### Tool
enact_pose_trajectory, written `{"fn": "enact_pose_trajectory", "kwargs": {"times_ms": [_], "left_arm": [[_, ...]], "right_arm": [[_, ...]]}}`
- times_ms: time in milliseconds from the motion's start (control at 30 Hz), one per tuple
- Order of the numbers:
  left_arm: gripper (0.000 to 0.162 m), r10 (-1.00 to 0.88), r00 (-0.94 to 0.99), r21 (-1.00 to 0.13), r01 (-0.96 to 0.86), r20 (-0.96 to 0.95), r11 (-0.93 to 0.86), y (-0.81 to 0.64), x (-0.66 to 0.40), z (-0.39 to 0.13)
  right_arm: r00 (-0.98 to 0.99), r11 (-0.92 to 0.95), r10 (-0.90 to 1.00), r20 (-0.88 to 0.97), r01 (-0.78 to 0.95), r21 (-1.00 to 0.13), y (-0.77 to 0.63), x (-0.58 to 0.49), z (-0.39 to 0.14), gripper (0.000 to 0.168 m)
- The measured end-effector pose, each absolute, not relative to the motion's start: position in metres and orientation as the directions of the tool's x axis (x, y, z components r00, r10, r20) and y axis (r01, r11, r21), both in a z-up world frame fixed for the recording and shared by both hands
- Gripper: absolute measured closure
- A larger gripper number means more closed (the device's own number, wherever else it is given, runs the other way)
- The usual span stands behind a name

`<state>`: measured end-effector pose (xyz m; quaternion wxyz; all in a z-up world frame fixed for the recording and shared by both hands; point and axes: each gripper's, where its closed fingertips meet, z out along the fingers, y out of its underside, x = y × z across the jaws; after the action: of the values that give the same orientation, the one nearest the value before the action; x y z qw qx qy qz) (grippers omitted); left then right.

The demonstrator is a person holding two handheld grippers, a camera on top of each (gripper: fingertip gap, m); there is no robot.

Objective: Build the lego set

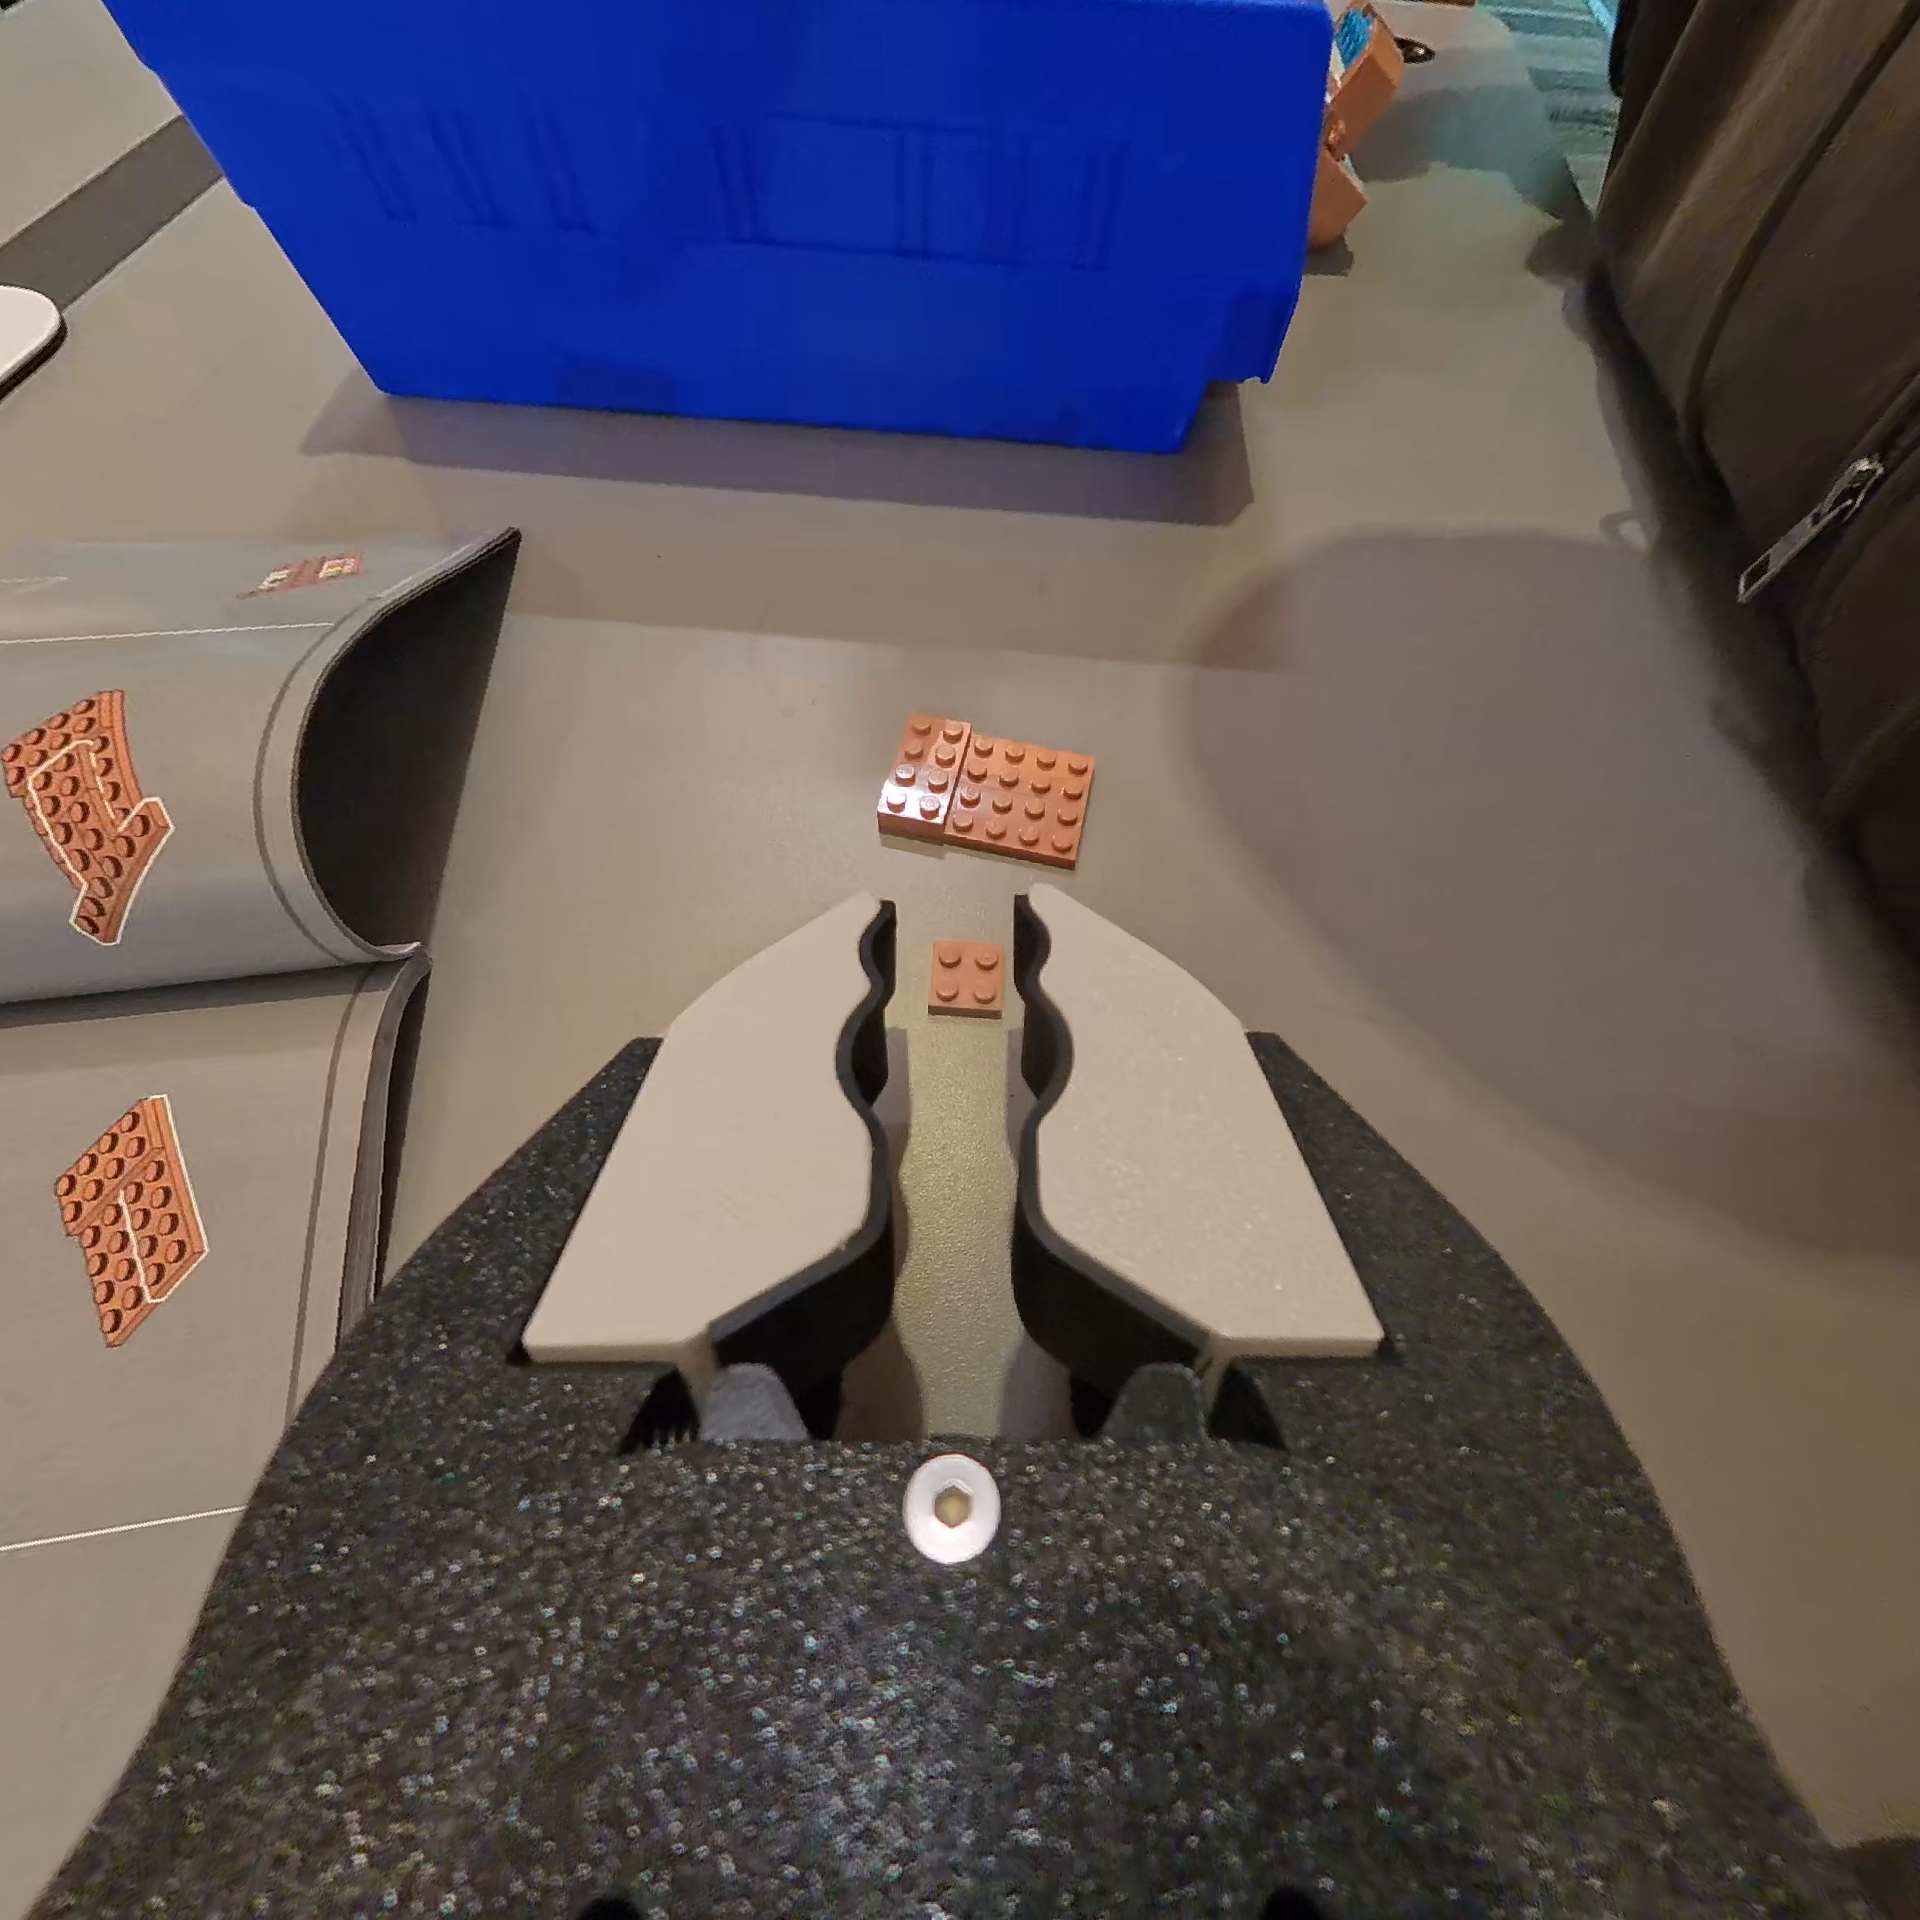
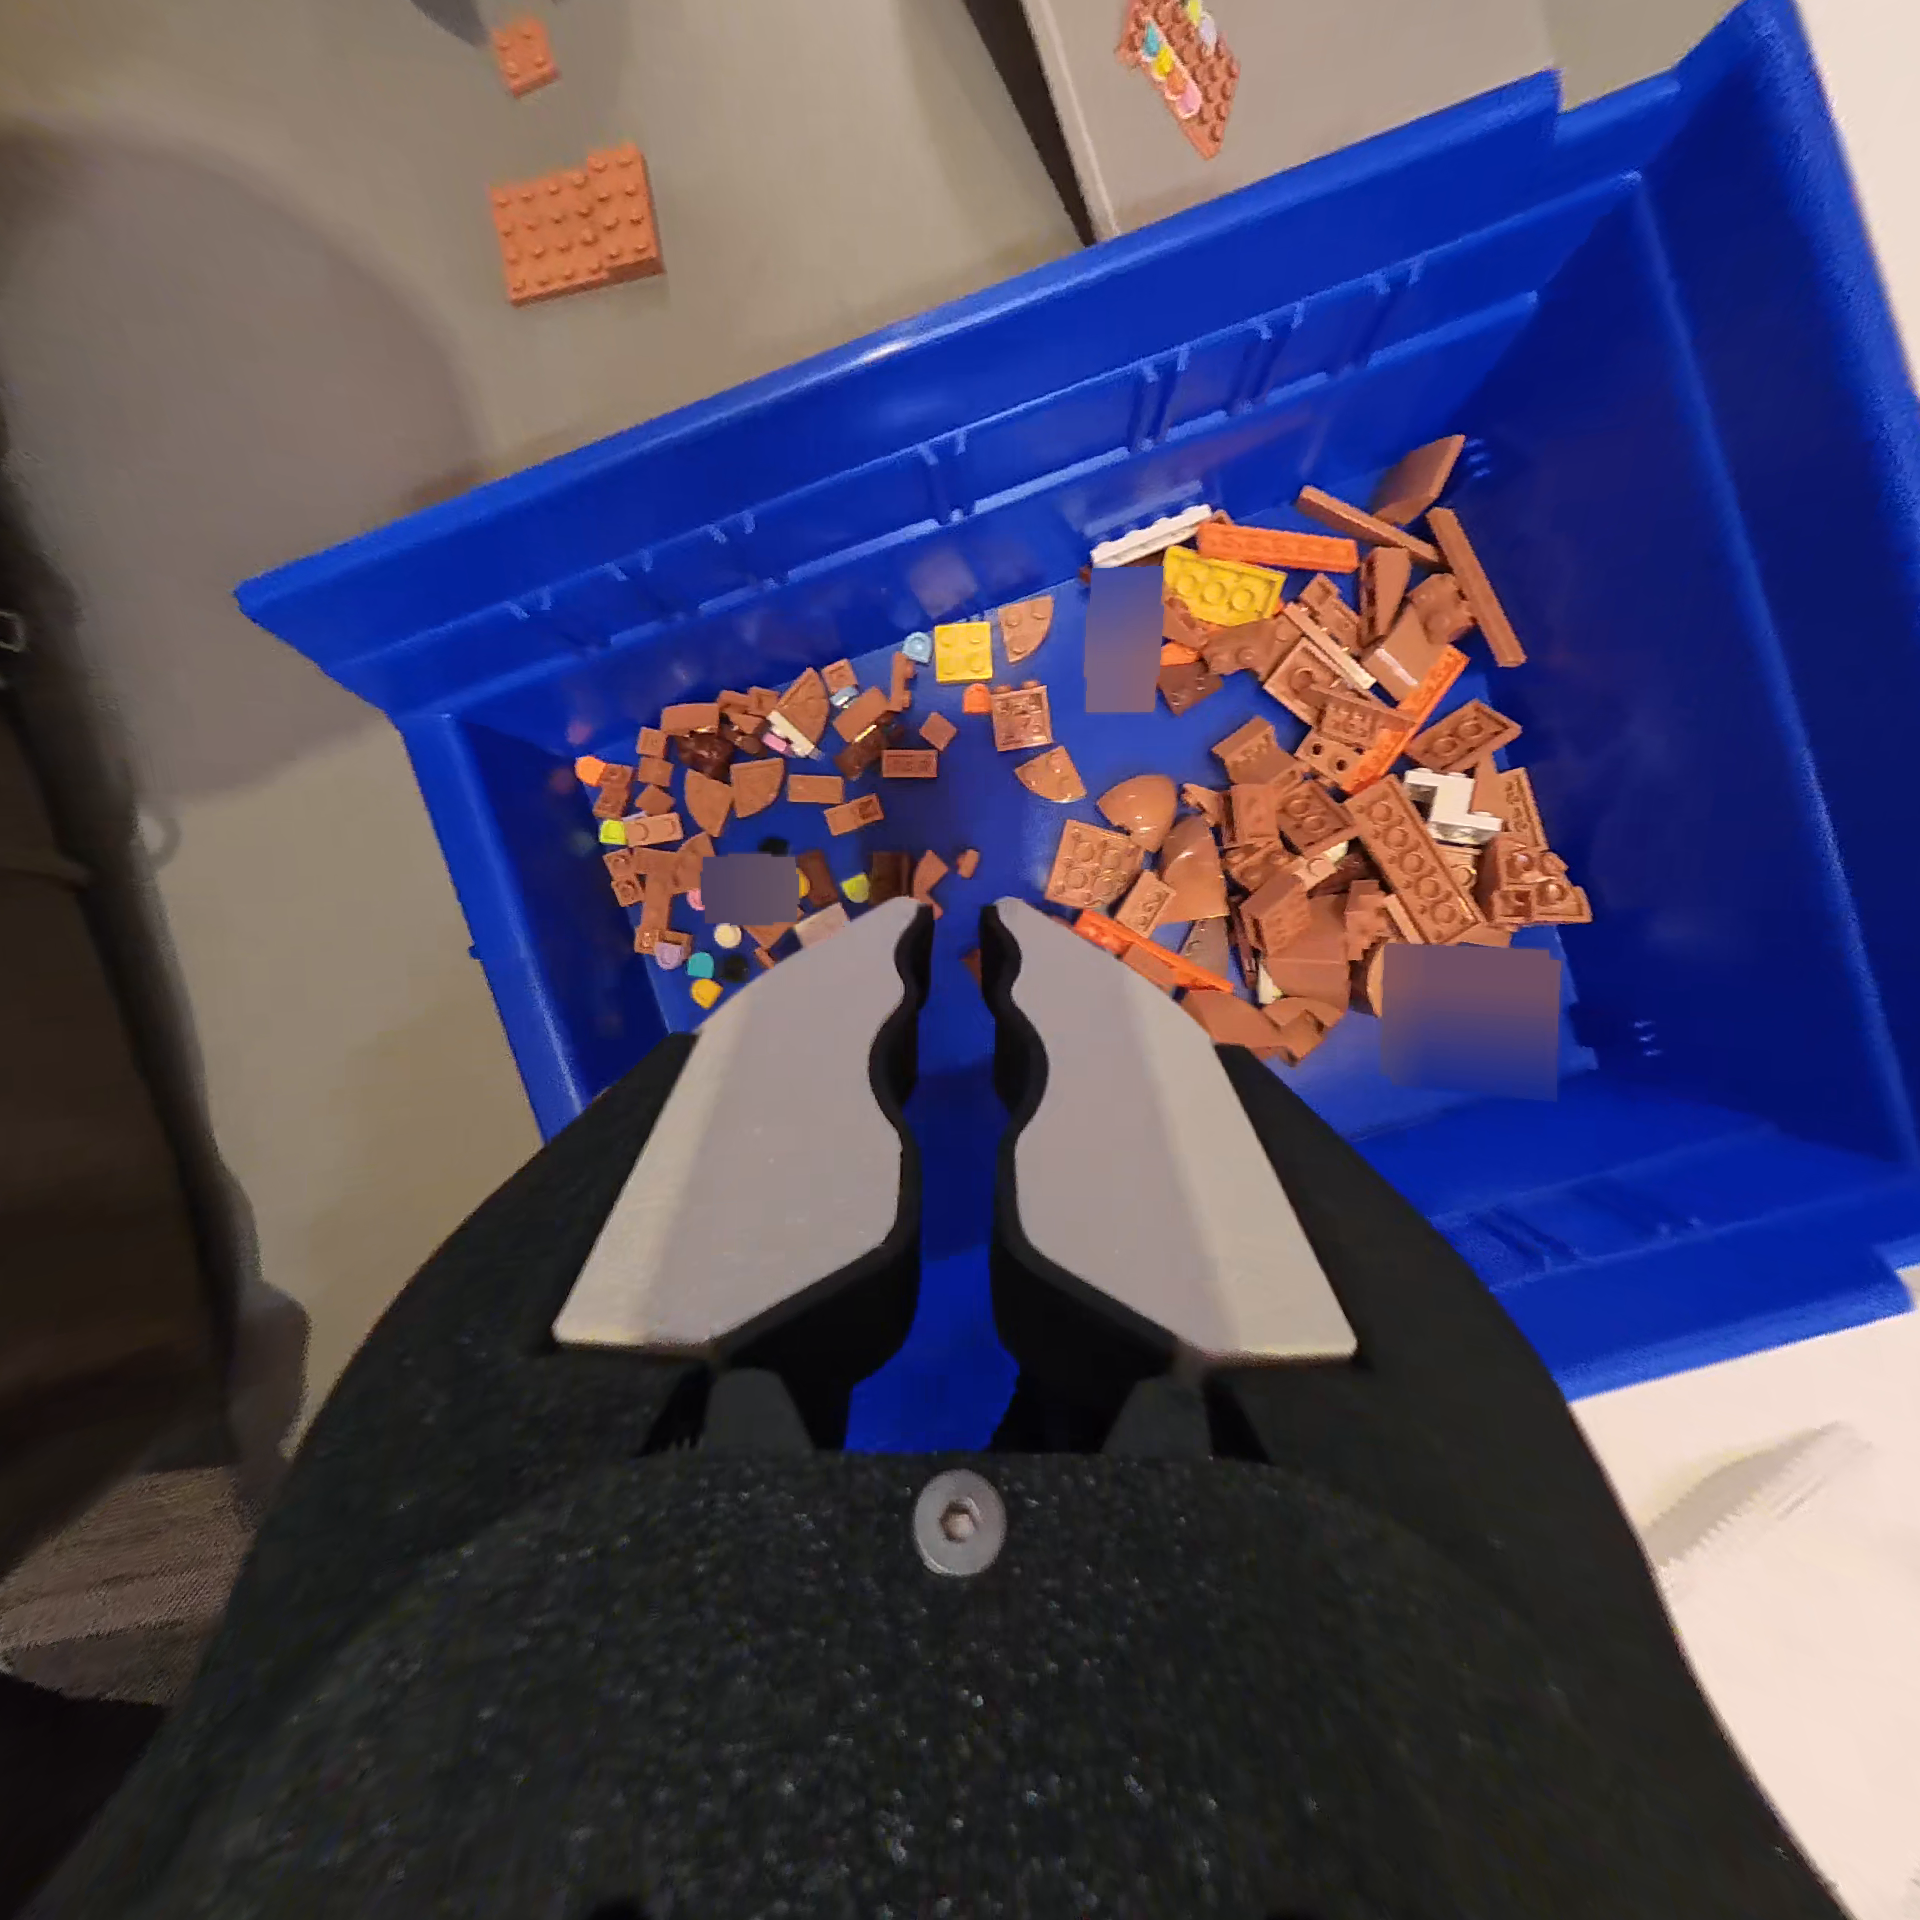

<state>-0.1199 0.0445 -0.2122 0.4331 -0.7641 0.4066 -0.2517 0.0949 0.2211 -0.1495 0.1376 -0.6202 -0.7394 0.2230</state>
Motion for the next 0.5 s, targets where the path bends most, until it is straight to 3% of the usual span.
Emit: {"fn": "enact_pose_trajectory", "kwargs": {"times_ms": [500], "left_arm": [[0.14,-0.838,0.544,-0.868,-0.396,0.041,-0.3,0.045,-0.121,-0.212]], "right_arm": [[-0.202,0.1,0.968,-0.148,0.853,-0.512,0.222,0.094,-0.174,0.158]]}}
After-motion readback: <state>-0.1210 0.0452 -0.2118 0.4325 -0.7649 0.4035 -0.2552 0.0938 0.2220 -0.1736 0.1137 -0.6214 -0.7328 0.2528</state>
